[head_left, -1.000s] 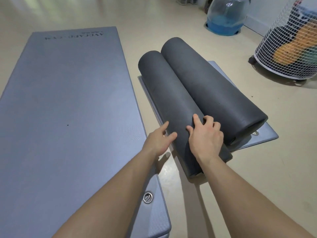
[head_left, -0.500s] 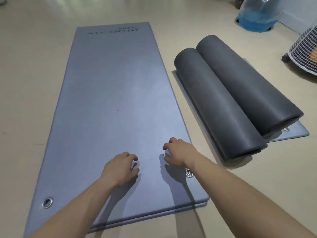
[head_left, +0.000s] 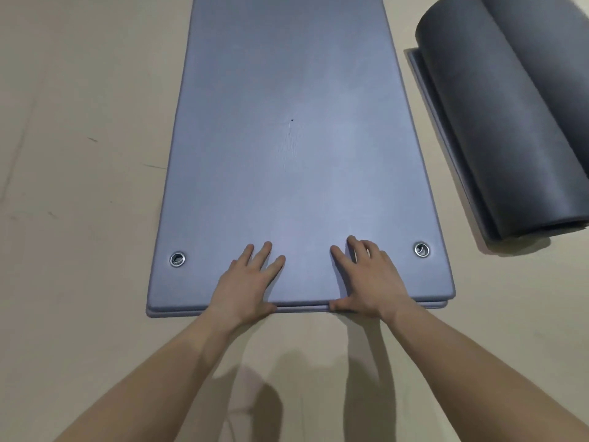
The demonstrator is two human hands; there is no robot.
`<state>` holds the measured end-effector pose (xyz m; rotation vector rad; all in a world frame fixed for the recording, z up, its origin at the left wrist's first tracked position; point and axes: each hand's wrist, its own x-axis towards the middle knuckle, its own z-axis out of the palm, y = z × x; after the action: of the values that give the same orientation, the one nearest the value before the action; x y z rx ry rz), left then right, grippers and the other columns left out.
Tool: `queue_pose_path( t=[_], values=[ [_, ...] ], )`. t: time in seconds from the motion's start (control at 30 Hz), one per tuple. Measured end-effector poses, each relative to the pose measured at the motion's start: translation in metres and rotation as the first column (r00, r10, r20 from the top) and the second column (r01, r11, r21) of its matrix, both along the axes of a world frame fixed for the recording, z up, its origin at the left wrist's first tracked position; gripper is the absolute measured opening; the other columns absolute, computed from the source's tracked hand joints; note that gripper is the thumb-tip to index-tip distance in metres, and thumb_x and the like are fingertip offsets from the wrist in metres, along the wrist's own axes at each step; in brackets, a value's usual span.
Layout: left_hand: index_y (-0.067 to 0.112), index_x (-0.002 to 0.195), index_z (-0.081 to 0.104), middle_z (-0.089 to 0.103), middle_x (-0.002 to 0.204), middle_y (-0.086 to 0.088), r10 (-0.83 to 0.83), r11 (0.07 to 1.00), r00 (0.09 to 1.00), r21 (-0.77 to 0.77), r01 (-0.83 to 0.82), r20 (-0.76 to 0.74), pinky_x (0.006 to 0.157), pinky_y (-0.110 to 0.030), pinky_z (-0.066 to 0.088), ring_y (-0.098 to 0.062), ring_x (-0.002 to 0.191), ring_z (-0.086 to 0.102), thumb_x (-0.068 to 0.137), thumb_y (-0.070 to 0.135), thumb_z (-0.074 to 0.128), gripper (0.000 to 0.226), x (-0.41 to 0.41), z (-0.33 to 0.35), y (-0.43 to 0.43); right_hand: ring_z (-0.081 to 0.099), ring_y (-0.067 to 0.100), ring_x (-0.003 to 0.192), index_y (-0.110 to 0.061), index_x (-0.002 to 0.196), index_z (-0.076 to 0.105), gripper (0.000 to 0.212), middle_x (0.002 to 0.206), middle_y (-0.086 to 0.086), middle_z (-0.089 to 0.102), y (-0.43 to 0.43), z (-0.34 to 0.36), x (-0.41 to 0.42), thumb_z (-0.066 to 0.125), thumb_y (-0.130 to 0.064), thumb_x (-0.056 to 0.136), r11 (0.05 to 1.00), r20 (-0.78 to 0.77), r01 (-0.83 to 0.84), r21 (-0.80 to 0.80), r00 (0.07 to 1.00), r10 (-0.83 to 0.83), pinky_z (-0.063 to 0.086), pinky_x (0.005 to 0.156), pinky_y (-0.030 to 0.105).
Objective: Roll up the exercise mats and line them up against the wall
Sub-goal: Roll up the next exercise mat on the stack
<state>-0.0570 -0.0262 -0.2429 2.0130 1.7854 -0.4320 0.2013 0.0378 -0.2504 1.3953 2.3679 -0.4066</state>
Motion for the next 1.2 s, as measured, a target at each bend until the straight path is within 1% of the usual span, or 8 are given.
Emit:
queue_pose_path(
  t=[0.13, 0.27, 0.43, 0.6, 0.7, 0.93, 1.07, 1.2],
  values=[
    [0.031, 0.147, 0.04, 0.022, 0.169, 0.002, -0.075, 0.993, 0.997, 0.087, 0.075, -0.001, 0.081, -0.04, 0.054, -0.032, 0.152, 0.027, 0.085, 0.05, 0.067, 0.07, -0.007, -0.01, -0.008, 0.028, 0.035, 0.135, -0.026, 0.15, 0.019, 0.104, 0.151, 0.008, 0.021, -0.006, 0.002, -0.002, 0.075, -0.065, 0.071, 0.999, 0.05, -0.05, 0.018, 0.998, 0.049, 0.037, 0.102, 0.041],
    [0.019, 0.105, 0.066, 0.066, 0.125, -0.003, -0.279, 0.922, 0.958, 0.298, 0.246, 0.072, 0.043, -0.037, 0.054, -0.03, 0.099, 0.068, 0.081, 0.043, 0.057, 0.036, -0.018, -0.013, -0.016, 0.036, 0.034, 0.128, -0.025, 0.144, 0.029, 0.083, 0.144, 0.006, 0.033, -0.008, 0.01, -0.005, 0.069, -0.051, 0.077, 0.997, 0.051, -0.082, -0.015, 0.995, 0.082, 0.044, 0.09, 0.039],
    [0.014, 0.102, 0.073, 0.075, 0.111, -0.004, -0.301, 0.777, 0.953, 0.57, 0.266, -0.034, 0.059, -0.035, 0.058, -0.028, 0.086, 0.07, 0.099, 0.035, 0.049, 0.033, -0.018, -0.011, -0.023, 0.047, 0.031, 0.121, -0.021, 0.136, 0.046, 0.05, 0.137, 0.007, 0.048, 0.006, 0.023, 0.002, 0.054, -0.043, 0.092, 0.972, -0.032, -0.19, -0.141, 0.982, 0.187, 0.049, 0.088, 0.039],
    [0.014, 0.086, 0.065, 0.068, 0.068, -0.006, 0.028, 0.832, 0.997, 0.551, -0.066, 0.076, 0.04, -0.032, 0.04, -0.032, 0.049, 0.062, 0.099, 0.033, 0.044, 0.031, -0.011, 0.015, 0.013, 0.06, 0.032, 0.058, -0.015, 0.089, 0.064, 0.04, 0.073, 0.007, 0.06, 0.006, 0.034, 0.007, 0.038, -0.042, 0.104, 0.885, -0.077, -0.151, 0.44, 0.976, 0.204, 0.042, 0.053, 0.032],
    [0.013, 0.104, 0.061, 0.072, 0.085, -0.016, 0.148, 0.912, 0.988, 0.38, -0.154, 0.044, 0.057, -0.04, 0.039, -0.041, 0.071, 0.065, 0.11, 0.037, 0.039, 0.034, -0.021, 0.043, 0.043, 0.057, 0.031, 0.052, -0.015, 0.081, 0.058, 0.043, 0.065, 0.006, 0.06, 0.014, 0.052, -0.011, 0.037, -0.045, 0.104, 0.872, -0.153, 0.058, 0.485, 0.988, 0.02, 0.036, 0.049, 0.033],
    [0.019, 0.106, 0.069, 0.07, 0.119, -0.012, 0.13, 0.988, 0.987, -0.101, -0.12, 0.092, 0.083, -0.038, 0.044, -0.032, 0.105, 0.062, 0.11, 0.044, 0.038, 0.04, -0.035, 0.124, 0.103, 0.065, 0.033, 0.1, -0.021, 0.108, 0.067, 0.054, 0.111, 0.01, 0.07, 0.077, 0.13, -0.022, 0.027, -0.057, 0.107, 0.996, -0.051, 0.003, 0.09, 0.999, 0.002, 0.041, 0.076, 0.039],
    [0.022, 0.113, 0.062, 0.069, 0.106, -0.006, -0.038, 0.874, 0.993, 0.479, 0.087, -0.111, 0.078, -0.041, 0.041, -0.032, 0.091, 0.063, 0.102, 0.035, 0.062, 0.017, -0.027, 0.118, 0.083, 0.061, 0.025, 0.085, -0.019, 0.088, 0.064, 0.052, 0.096, 0.004, 0.067, 0.104, 0.115, -0.028, 0.033, -0.056, 0.107, 0.986, -0.035, 0.086, -0.141, 0.995, -0.092, 0.042, 0.075, 0.037],
    [0.007, 0.139, 0.057, 0.056, 0.147, -0.017, -0.121, 0.791, 0.981, 0.582, 0.188, -0.153, 0.11, -0.055, 0.031, -0.035, 0.132, 0.052, 0.082, 0.04, 0.081, 0.071, -0.001, 0.056, 0.028, 0.056, 0.016, 0.073, -0.027, 0.067, 0.054, 0.052, 0.075, -0.007, 0.059, 0.128, 0.091, -0.028, 0.038, -0.057, 0.106, 0.964, -0.115, 0.135, -0.23, 0.98, -0.164, 0.04, 0.07, 0.035]
  ],
)
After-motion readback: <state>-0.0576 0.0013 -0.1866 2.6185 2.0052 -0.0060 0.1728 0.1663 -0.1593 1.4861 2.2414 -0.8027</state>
